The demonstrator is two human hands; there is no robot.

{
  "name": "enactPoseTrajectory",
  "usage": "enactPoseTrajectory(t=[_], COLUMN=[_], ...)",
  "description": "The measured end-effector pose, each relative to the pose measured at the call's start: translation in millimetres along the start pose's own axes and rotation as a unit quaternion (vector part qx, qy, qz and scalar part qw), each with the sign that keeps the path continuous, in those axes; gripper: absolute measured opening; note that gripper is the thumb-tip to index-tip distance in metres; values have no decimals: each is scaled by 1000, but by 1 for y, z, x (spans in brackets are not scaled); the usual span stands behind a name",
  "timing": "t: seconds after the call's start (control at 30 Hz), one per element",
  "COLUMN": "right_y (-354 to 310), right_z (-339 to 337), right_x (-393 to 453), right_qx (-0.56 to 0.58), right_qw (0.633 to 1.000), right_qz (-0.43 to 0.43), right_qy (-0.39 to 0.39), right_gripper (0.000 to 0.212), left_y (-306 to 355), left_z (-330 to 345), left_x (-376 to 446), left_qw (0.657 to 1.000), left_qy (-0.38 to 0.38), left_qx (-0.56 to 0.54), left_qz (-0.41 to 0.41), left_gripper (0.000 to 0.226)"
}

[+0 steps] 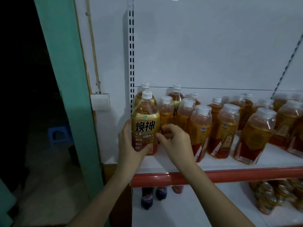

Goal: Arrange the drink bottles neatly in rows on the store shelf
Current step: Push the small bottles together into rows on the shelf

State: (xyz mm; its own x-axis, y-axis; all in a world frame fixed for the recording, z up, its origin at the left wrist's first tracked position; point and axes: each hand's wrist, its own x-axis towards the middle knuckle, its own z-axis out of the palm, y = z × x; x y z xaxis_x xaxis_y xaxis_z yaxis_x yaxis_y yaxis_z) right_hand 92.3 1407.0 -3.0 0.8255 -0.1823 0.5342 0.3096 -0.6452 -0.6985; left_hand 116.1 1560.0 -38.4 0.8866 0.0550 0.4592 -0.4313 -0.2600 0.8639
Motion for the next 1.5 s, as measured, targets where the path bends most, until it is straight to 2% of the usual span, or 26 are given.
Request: enactPoseTrajectory(t=[0.07,0.1,0.17,0.27,0.4,0.57,0.63,0.7,0.77,0.8,0.87,0.93,0.97,1.17,1.5], right_y=[-4,-5,-4,4,24,58,74,88,103,112,133,151,159,192,246], right_z=[-17,-27,-43,-63,-86,-115,-126,-142,-163,-174,-189,-196,-198,-225,-279], right_x=[-9,-14,-22,-29,-31,-33,-32,-30,-23,-19,-10,-5,-4,10,32], right_qx=[4,4,4,3,-14,-37,-59,-85,-110,-104,-41,23,38,86,54], right_qw=[999,998,996,994,989,975,972,954,932,935,966,985,988,989,986], right_qz=[-12,-16,-9,23,57,77,44,-28,-50,-30,31,65,64,50,73], right_qy=[37,56,84,105,134,207,222,285,343,338,255,158,135,114,136], right_gripper=[15,11,5,6,11,29,35,39,54,68,94,104,105,103,105], left_y=[12,16,22,34,47,57,56,55,56,57,60,63,65,81,98], left_z=[-2,-1,5,23,53,99,120,135,147,152,163,175,181,214,267], left_x=[-17,-24,-36,-47,-40,-28,-30,-34,-36,-36,-38,-40,-42,-43,-39], left_qw=[993,987,980,984,983,983,984,990,994,994,993,993,993,991,990], left_qy=[70,81,44,-62,-158,-179,-173,-136,-94,-82,-73,-67,-65,-71,-82], left_qx=[28,29,8,-39,-55,-1,19,40,58,72,93,98,101,107,98], left_qz=[88,139,196,160,74,34,25,19,7,-1,-5,-3,-9,-37,-59], left_gripper=[79,70,59,56,71,97,105,108,104,103,100,98,98,89,86])
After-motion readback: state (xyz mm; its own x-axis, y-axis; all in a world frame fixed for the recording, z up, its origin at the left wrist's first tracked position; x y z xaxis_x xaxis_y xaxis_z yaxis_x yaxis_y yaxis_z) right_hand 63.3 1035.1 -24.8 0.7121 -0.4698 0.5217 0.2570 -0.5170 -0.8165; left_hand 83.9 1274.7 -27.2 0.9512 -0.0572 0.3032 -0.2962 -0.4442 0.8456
